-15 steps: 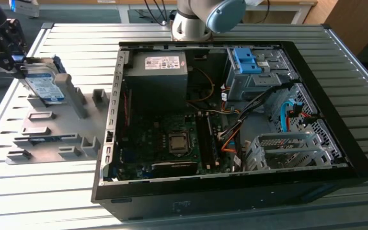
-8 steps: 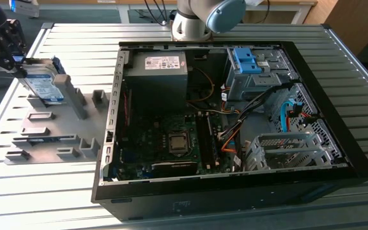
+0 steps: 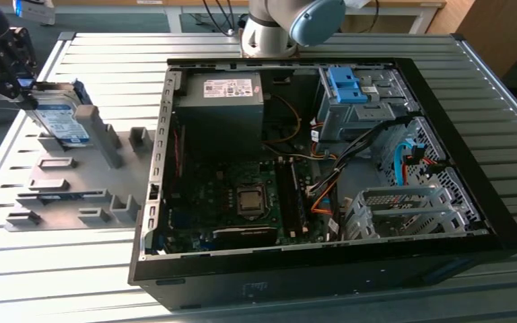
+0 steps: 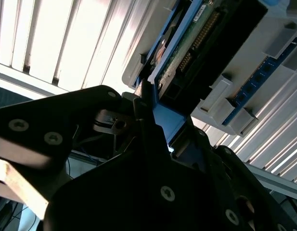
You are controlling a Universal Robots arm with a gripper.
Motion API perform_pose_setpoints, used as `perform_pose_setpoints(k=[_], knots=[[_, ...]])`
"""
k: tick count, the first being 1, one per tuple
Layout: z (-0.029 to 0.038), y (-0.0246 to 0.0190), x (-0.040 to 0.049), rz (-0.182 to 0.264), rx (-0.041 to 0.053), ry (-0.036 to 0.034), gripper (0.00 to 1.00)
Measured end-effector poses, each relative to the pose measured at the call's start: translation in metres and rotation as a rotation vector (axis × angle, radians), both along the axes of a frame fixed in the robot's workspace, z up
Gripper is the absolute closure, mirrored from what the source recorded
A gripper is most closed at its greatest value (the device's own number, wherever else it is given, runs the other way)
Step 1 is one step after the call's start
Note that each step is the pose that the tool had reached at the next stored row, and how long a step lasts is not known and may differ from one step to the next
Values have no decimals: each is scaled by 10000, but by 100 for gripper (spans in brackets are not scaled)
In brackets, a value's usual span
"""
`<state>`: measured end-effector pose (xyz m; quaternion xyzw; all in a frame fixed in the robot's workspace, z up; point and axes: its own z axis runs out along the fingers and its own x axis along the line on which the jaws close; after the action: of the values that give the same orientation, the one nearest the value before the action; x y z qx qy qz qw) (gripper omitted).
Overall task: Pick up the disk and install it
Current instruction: 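Pick up the disk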
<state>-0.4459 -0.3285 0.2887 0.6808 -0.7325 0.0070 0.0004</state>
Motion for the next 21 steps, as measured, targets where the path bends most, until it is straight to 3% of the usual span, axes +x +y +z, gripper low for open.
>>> perform_pose_setpoints(k=[6,21], knots=[[0,0,0,426,0,0,63],[0,0,0,552,0,0,63]])
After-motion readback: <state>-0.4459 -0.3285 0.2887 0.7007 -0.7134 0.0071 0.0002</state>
